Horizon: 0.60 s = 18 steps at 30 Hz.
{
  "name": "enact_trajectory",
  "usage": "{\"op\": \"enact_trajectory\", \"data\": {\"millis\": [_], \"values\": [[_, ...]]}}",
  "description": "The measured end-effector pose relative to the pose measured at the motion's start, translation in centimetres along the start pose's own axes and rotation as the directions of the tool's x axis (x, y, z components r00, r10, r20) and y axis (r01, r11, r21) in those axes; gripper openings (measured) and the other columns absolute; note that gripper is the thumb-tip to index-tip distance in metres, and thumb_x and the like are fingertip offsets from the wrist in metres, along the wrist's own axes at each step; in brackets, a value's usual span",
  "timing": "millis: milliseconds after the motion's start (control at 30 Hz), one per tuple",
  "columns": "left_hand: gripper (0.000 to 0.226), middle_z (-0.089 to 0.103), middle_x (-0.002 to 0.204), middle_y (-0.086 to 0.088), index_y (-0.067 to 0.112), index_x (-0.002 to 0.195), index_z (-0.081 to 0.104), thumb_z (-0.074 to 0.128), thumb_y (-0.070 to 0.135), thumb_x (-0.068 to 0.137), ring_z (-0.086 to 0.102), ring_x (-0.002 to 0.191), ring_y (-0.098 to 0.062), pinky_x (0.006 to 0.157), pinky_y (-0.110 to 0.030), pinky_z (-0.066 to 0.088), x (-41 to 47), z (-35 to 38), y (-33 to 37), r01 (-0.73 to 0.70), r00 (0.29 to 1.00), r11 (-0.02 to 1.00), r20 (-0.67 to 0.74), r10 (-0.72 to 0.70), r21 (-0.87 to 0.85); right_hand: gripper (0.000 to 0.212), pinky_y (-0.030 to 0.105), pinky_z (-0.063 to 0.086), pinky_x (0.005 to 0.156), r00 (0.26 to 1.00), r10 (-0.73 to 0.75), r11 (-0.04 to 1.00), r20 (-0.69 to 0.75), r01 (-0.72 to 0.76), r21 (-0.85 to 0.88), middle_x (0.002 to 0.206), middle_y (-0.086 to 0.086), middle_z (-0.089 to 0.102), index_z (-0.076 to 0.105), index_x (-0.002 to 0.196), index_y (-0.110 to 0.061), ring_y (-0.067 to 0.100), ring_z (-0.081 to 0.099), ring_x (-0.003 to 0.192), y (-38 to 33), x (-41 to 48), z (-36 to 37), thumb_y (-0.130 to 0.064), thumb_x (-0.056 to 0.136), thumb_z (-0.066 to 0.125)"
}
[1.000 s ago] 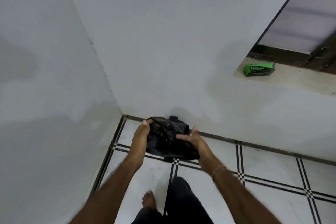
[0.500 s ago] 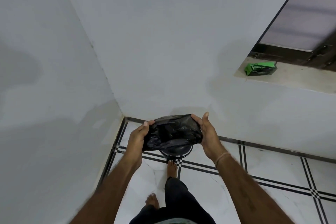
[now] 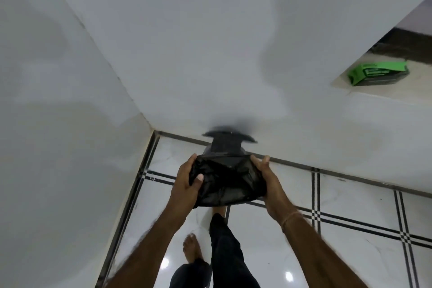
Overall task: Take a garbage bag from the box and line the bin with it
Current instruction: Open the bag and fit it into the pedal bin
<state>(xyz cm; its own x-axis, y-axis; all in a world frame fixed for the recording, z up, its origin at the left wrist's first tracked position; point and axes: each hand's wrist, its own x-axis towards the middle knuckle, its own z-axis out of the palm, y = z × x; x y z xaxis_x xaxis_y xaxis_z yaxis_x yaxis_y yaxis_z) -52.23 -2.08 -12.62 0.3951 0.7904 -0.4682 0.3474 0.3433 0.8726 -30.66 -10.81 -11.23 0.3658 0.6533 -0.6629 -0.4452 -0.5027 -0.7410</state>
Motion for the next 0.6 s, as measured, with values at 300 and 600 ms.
{"op": "enact_trajectory", "data": {"millis": [300,600], "values": [[0.059,0.039,0.155,0.007,0.027,0.161,0.032,0.054,0.021,0.106,0.039,0.142,-0.011,0.122,-0.038,0.034,7.9,4.5,-10.0,0.11,0.993,0.992,-0.048,-0.107,0.058,0.086,0.044,0.044,0.116,0.993,0.11,0.987,0.039,-0.114,0.109,0.14,-0.001,0.067,0.059,0.143,-0.027,0.016,0.063,0.129,8.5,11.4,-0.8,-0.085,0.079,0.051],[0.03,0.069,0.13,-0.005,0.018,0.135,0.063,0.056,0.016,0.106,0.066,0.122,-0.026,0.1,-0.036,0.055,8.2,2.4,-20.3,0.447,0.892,0.886,-0.019,-0.452,-0.125,0.091,0.038,0.045,0.113,0.869,0.461,0.882,0.177,-0.429,-0.193,0.138,0.006,0.068,0.065,0.138,-0.018,0.021,0.063,0.129,18.0,15.4,-1.4,-0.085,0.089,0.028]]}}
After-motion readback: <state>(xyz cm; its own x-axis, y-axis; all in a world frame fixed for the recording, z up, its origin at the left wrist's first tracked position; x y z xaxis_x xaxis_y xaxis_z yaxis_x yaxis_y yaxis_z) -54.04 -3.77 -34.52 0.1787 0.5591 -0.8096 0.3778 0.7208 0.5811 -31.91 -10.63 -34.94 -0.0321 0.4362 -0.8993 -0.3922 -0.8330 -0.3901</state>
